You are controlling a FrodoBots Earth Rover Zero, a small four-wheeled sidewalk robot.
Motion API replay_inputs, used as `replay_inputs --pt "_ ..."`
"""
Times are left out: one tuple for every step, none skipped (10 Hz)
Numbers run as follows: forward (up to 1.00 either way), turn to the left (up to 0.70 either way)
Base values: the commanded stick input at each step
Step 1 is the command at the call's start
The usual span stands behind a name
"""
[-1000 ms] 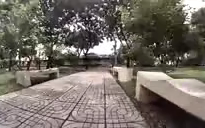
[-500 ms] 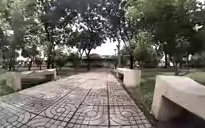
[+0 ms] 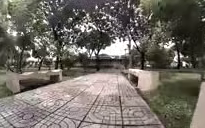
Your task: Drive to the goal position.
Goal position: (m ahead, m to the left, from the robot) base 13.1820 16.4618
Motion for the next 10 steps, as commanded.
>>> replay_inputs --pt "1.00 0.00" --pt "1.00 0.00" --pt "1.00 0.00" --pt "1.00 0.00" --pt "1.00 0.00" --pt "1.00 0.00" --pt "1.00 -0.05" --pt "1.00 -0.27" --pt "1.00 -0.27" --pt "1.00 -0.02"
